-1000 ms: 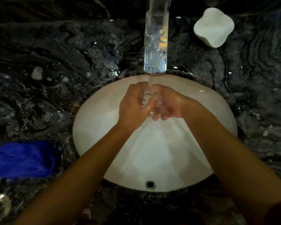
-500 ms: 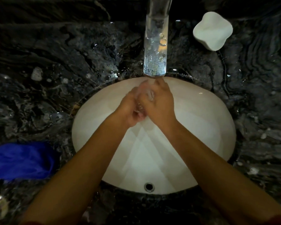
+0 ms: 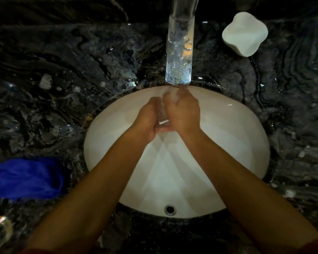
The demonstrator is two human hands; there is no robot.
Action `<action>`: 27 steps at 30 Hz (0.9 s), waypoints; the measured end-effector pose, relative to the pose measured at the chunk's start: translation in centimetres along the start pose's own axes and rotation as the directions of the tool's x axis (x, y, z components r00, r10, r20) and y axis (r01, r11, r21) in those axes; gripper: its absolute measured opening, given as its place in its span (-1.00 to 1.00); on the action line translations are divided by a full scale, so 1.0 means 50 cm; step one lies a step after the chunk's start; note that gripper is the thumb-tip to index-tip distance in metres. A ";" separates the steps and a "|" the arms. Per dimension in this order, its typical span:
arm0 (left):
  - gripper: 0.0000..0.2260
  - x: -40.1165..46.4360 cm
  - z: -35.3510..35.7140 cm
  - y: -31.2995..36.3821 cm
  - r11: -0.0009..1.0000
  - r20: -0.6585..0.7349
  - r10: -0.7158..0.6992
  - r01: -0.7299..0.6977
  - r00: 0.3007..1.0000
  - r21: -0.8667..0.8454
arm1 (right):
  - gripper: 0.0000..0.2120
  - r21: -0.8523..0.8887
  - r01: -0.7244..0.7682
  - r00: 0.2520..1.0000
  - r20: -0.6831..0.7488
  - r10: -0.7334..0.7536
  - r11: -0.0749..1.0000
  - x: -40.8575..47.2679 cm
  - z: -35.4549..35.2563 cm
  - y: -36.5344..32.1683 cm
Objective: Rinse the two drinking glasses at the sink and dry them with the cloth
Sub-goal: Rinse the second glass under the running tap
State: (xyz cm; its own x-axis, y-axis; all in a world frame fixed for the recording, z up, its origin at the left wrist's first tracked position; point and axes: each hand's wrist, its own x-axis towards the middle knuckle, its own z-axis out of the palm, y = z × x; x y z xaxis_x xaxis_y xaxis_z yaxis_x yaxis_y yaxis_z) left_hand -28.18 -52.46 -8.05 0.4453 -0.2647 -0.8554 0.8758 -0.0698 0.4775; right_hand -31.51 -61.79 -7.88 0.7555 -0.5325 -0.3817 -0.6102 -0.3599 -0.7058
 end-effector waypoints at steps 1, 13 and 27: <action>-0.68 0.000 0.003 0.002 1.000 -0.014 0.010 -0.010 1.000 -0.014 | -0.72 0.044 -0.050 0.999 0.010 0.049 0.998 0.005 -0.001 -0.005; -0.76 0.016 0.050 -0.012 0.871 -0.100 0.373 -0.311 0.922 0.380 | -0.71 0.529 -0.343 0.932 0.092 0.350 0.776 0.009 0.000 0.056; -0.74 -0.014 0.064 -0.010 0.345 0.024 0.803 -0.496 0.596 0.797 | -0.70 0.630 -0.651 0.759 0.551 0.347 0.424 -0.006 -0.027 0.060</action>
State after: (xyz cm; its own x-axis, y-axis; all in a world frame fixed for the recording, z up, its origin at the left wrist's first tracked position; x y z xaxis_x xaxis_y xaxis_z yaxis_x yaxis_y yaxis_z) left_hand -29.53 -55.32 -7.03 0.9640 -0.2363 -0.1215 -0.0671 -0.6590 0.7491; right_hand -33.87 -63.75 -9.05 0.4933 -0.1068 -0.8633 -0.6001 0.6767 -0.4266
